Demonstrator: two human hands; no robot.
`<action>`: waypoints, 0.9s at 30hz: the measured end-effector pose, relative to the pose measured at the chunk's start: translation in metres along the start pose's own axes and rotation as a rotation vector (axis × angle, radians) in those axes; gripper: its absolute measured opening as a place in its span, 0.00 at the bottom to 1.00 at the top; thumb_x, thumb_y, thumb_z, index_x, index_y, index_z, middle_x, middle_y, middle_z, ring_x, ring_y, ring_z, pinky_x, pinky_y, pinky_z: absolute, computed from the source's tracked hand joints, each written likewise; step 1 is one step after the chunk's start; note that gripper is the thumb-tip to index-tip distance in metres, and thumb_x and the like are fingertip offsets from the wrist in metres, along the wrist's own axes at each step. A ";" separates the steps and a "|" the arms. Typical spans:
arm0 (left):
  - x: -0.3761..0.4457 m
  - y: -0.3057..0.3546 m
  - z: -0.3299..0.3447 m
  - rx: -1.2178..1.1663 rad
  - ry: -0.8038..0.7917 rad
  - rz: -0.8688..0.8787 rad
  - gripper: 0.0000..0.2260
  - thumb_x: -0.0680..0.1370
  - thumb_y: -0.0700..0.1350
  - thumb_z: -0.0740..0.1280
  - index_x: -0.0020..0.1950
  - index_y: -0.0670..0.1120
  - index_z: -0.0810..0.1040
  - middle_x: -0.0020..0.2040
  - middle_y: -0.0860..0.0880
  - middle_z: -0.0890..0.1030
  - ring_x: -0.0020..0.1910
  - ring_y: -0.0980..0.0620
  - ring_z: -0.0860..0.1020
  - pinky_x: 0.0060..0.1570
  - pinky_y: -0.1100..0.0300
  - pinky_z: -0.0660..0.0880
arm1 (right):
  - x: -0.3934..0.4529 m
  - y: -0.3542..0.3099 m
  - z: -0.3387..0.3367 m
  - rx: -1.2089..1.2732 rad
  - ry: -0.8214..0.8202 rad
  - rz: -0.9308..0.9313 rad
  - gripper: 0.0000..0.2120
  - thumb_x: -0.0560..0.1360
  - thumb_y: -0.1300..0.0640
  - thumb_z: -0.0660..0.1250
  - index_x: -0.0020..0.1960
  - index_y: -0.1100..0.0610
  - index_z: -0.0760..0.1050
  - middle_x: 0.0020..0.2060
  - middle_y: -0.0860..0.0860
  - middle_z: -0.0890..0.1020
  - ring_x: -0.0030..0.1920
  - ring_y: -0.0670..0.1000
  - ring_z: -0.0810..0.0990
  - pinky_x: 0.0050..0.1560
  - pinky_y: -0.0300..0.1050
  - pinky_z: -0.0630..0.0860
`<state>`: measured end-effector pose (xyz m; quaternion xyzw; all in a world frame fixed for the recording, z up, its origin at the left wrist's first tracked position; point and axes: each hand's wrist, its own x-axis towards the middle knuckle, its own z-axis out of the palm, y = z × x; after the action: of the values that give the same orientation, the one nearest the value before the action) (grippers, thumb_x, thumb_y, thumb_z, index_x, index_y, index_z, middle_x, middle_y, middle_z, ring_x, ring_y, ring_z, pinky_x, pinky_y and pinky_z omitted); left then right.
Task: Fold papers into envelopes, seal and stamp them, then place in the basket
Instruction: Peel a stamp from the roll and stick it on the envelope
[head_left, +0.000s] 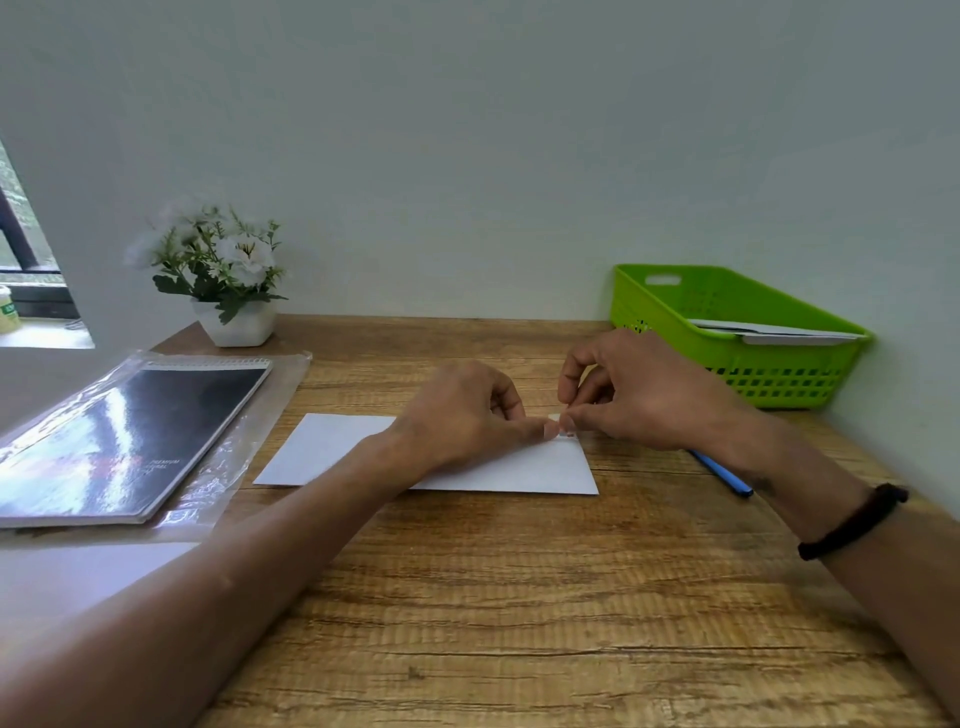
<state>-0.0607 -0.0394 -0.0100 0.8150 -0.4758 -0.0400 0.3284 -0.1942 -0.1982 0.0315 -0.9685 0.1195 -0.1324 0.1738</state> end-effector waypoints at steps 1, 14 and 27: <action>-0.001 0.001 0.001 -0.006 0.009 -0.004 0.19 0.72 0.64 0.76 0.42 0.49 0.84 0.33 0.56 0.81 0.29 0.63 0.74 0.29 0.70 0.67 | 0.000 -0.001 0.000 -0.007 0.003 0.000 0.09 0.71 0.56 0.80 0.43 0.49 0.81 0.34 0.44 0.86 0.36 0.37 0.84 0.36 0.30 0.74; 0.000 0.008 0.006 0.002 0.045 -0.038 0.18 0.71 0.63 0.78 0.38 0.48 0.83 0.31 0.53 0.80 0.30 0.60 0.74 0.31 0.64 0.67 | -0.005 -0.008 0.007 -0.124 0.057 -0.008 0.12 0.68 0.51 0.82 0.44 0.49 0.80 0.36 0.42 0.85 0.35 0.37 0.79 0.40 0.41 0.77; -0.006 0.012 0.010 0.026 0.079 0.018 0.10 0.74 0.60 0.76 0.45 0.56 0.83 0.37 0.55 0.83 0.36 0.60 0.78 0.36 0.60 0.72 | -0.003 -0.011 0.008 -0.333 -0.032 -0.044 0.06 0.75 0.48 0.76 0.52 0.43 0.86 0.57 0.50 0.77 0.61 0.53 0.74 0.60 0.46 0.73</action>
<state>-0.0769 -0.0438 -0.0125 0.8158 -0.4700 0.0013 0.3369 -0.1929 -0.1851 0.0276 -0.9883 0.1158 -0.0988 0.0100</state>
